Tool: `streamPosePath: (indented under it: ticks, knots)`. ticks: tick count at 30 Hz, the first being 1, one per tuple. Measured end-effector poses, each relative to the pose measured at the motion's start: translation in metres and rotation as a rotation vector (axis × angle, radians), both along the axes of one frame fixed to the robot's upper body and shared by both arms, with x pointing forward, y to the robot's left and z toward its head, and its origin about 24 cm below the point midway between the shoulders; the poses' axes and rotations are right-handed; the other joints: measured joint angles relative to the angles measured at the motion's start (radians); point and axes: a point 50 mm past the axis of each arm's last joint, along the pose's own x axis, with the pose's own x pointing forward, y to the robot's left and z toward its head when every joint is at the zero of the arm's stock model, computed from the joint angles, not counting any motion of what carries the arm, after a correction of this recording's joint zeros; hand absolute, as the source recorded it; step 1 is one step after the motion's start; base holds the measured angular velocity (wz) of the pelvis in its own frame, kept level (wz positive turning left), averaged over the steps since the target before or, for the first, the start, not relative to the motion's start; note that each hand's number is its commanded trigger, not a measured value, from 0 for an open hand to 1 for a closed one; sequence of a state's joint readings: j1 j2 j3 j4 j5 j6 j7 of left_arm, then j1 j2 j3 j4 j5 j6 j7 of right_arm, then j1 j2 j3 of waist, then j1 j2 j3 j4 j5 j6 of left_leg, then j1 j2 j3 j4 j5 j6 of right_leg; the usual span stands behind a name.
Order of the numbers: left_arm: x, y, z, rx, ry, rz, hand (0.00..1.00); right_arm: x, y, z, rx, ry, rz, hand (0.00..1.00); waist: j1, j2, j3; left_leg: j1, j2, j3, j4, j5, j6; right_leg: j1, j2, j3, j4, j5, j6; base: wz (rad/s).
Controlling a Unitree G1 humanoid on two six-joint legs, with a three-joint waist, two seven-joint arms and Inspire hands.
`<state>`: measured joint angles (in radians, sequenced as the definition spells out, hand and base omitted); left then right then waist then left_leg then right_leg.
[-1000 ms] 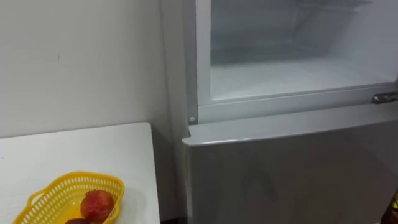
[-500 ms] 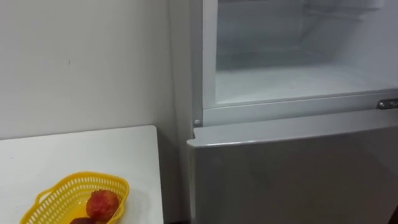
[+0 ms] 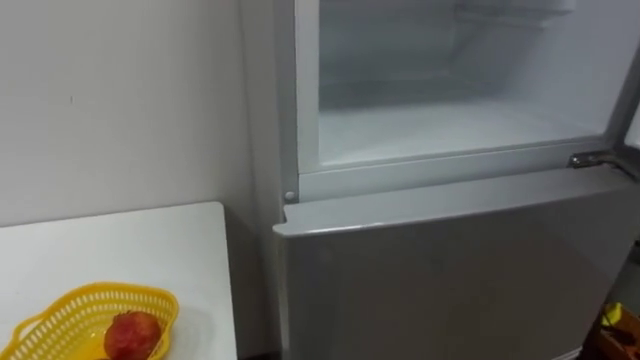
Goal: Retrieve from the upper fridge
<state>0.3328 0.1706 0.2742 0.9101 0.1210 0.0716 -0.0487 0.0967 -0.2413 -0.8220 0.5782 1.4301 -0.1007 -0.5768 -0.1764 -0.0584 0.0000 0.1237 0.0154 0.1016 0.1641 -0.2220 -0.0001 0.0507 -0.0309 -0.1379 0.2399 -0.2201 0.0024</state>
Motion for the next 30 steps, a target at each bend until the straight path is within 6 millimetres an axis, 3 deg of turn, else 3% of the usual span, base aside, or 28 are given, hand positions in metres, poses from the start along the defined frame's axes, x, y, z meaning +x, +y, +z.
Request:
streamPosePath:
  ticks: [4, 6, 11, 20, 26, 30]
  knots:
    - [-0.001, 0.001, 0.001, 0.005, -0.002, 0.003, 0.0, 0.015, -0.027, 0.049, -0.179, -0.078, 0.006, 0.0, -0.027, -0.015, -0.0003, -0.008, 0.0, 0.009, 0.0, 0.0, 0.0, -0.005, 0.0, 0.002, -0.003, 0.0, 0.0, -0.05]
    - [-0.002, 0.001, 0.001, 0.005, 0.0, 0.001, 0.0, 0.023, -0.035, 0.064, -0.236, -0.092, 0.018, 0.0, -0.032, -0.022, 0.0, -0.009, 0.0, 0.012, 0.0, 0.0, 0.0, -0.013, 0.001, 0.008, -0.002, 0.0, 0.0, -0.08]
    - [-0.002, 0.0, 0.001, 0.002, -0.001, 0.0, 0.0, 0.039, -0.037, 0.099, -0.377, -0.156, 0.057, 0.0, -0.035, -0.023, -0.0003, -0.007, 0.005, 0.04, -0.002, 0.0, 0.0, -0.017, 0.011, 0.044, -0.003, 0.004, -0.003, -0.18]
    - [-0.01, -0.002, -0.002, -0.011, 0.021, 0.013, 0.0, 0.059, -0.023, 0.172, -0.668, -0.349, 0.147, 0.0, -0.037, -0.013, -0.0038, -0.01, 0.01, 0.05, -0.002, 0.0, 0.0, -0.017, 0.016, 0.039, -0.017, 0.009, -0.008, -0.01]
    - [-0.014, -0.006, -0.004, -0.025, 0.035, 0.019, 0.0, 0.08, -0.005, 0.191, -0.871, -0.451, 0.332, 0.0, -0.021, 0.011, -0.0029, -0.007, 0.011, 0.058, -0.001, 0.0, 0.0, -0.019, 0.016, 0.047, -0.013, 0.01, -0.009, -0.04]
    - [-0.022, -0.01, -0.006, -0.054, 0.069, 0.013, 0.0, 0.104, 0.021, 0.194, -1.019, -0.518, 0.63, 0.0, -0.006, 0.012, -0.0042, -0.007, 0.016, 0.06, 0.001, 0.0, 0.0, -0.018, 0.02, 0.044, -0.014, 0.016, -0.014, 0.0]
